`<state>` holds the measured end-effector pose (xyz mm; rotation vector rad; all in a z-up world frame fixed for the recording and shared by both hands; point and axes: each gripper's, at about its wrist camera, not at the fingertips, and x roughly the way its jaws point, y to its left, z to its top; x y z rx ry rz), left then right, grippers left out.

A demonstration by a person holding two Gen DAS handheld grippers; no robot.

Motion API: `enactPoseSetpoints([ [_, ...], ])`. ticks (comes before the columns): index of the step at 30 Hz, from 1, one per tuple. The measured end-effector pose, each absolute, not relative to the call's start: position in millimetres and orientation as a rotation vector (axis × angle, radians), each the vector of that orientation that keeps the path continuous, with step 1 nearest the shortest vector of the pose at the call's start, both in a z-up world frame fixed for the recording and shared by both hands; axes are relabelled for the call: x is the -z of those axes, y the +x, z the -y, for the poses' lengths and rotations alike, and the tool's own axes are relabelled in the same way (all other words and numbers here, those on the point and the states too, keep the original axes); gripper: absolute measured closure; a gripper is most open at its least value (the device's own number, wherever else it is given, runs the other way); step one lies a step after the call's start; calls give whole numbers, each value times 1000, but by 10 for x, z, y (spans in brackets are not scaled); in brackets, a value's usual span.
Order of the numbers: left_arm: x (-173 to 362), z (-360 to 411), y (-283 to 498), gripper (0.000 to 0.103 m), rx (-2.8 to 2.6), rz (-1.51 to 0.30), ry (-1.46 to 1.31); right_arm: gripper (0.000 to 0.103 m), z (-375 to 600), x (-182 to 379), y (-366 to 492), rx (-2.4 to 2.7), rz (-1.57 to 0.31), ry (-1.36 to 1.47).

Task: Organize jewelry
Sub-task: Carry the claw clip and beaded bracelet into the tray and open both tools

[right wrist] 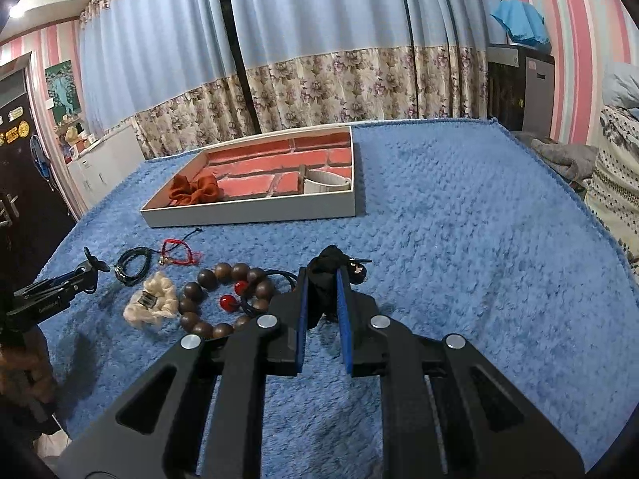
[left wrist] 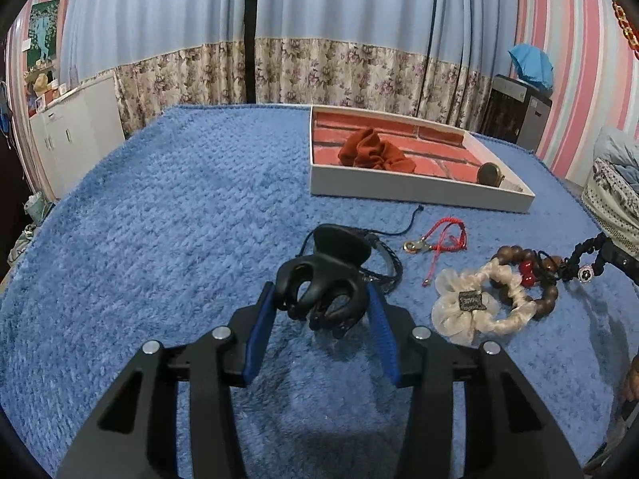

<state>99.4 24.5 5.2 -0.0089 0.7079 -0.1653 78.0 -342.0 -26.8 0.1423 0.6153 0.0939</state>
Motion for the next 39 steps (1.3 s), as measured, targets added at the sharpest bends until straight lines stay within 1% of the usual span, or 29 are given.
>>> enactPoseSetpoints([
  [17,-439,-289,888,57,147,-622,-18,89,3468,-12,677,-84,-537,128],
  [39,-878,-106,1212,57,206,-548,17,89,3385,-412,980,-105,-445,60],
])
